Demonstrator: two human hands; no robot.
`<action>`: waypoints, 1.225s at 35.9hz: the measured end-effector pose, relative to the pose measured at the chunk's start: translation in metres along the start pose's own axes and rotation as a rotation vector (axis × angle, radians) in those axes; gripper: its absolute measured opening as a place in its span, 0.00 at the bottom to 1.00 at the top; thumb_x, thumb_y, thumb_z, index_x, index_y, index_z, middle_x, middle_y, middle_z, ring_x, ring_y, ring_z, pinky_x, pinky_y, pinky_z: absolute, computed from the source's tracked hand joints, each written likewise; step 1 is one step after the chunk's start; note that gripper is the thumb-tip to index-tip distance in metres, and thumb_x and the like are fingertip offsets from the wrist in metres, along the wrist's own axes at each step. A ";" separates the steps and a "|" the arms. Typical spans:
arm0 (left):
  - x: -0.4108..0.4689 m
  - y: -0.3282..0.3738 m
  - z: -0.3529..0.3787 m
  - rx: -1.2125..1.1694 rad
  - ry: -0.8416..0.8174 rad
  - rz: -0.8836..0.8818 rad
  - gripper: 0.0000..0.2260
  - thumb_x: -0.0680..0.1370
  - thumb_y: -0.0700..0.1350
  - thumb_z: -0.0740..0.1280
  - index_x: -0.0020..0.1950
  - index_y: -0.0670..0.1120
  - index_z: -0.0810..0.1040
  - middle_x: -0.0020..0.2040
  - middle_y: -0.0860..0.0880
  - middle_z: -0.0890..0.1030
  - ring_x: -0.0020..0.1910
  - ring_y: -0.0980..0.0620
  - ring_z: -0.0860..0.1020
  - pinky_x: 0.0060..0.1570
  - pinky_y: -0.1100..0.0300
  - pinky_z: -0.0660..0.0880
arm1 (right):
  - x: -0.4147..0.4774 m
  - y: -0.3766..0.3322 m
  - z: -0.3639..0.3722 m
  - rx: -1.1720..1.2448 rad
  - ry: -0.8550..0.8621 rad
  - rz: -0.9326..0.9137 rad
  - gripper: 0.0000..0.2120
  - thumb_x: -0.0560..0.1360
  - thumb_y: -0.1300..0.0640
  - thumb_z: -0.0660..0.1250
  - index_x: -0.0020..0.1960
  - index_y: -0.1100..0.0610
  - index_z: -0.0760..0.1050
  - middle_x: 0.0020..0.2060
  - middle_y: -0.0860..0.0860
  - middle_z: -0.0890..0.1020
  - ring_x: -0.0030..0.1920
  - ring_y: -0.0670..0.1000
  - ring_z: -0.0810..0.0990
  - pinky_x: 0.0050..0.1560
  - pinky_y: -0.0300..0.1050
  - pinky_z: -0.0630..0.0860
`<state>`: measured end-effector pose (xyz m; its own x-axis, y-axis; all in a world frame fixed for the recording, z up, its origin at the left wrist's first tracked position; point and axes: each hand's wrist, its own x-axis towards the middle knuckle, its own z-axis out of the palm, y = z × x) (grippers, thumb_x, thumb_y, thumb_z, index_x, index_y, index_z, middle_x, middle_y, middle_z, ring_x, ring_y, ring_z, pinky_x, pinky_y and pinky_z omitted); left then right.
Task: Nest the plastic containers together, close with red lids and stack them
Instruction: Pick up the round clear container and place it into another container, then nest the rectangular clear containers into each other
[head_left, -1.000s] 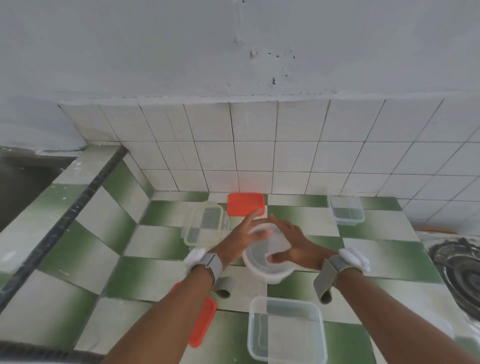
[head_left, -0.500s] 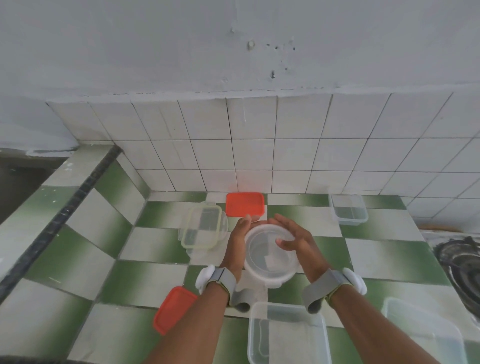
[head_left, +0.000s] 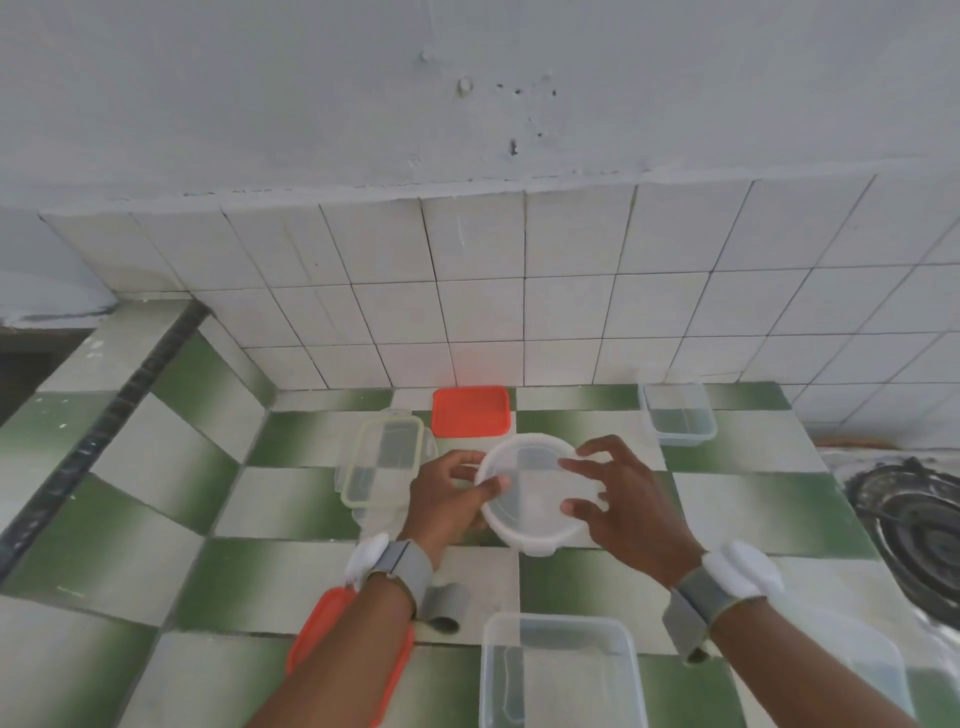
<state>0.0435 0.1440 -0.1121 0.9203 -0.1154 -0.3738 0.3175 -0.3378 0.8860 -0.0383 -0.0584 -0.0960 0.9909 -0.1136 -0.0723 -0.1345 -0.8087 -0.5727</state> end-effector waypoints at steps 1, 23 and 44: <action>0.004 0.005 0.006 -0.011 0.009 0.009 0.13 0.72 0.42 0.80 0.55 0.48 0.84 0.53 0.47 0.85 0.47 0.47 0.85 0.33 0.59 0.84 | 0.008 0.002 -0.003 -0.007 0.014 0.023 0.24 0.73 0.49 0.73 0.68 0.47 0.75 0.66 0.44 0.71 0.49 0.45 0.77 0.62 0.45 0.77; 0.096 0.049 0.060 -0.089 0.005 -0.072 0.15 0.74 0.44 0.78 0.61 0.49 0.85 0.54 0.46 0.88 0.44 0.47 0.87 0.45 0.51 0.86 | 0.107 0.017 -0.019 -0.149 0.033 0.189 0.24 0.73 0.64 0.66 0.68 0.54 0.74 0.70 0.54 0.67 0.64 0.59 0.75 0.61 0.49 0.73; 0.061 -0.024 -0.132 0.357 0.321 -0.176 0.28 0.77 0.52 0.72 0.74 0.47 0.71 0.74 0.42 0.74 0.73 0.39 0.72 0.74 0.48 0.67 | 0.095 -0.146 0.104 0.404 -0.255 0.460 0.20 0.71 0.52 0.68 0.60 0.61 0.75 0.51 0.56 0.82 0.48 0.58 0.85 0.52 0.57 0.83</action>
<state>0.1222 0.2683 -0.1198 0.9014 0.2458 -0.3564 0.4279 -0.6306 0.6475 0.0762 0.1088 -0.1043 0.8104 -0.2149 -0.5450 -0.5801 -0.4252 -0.6948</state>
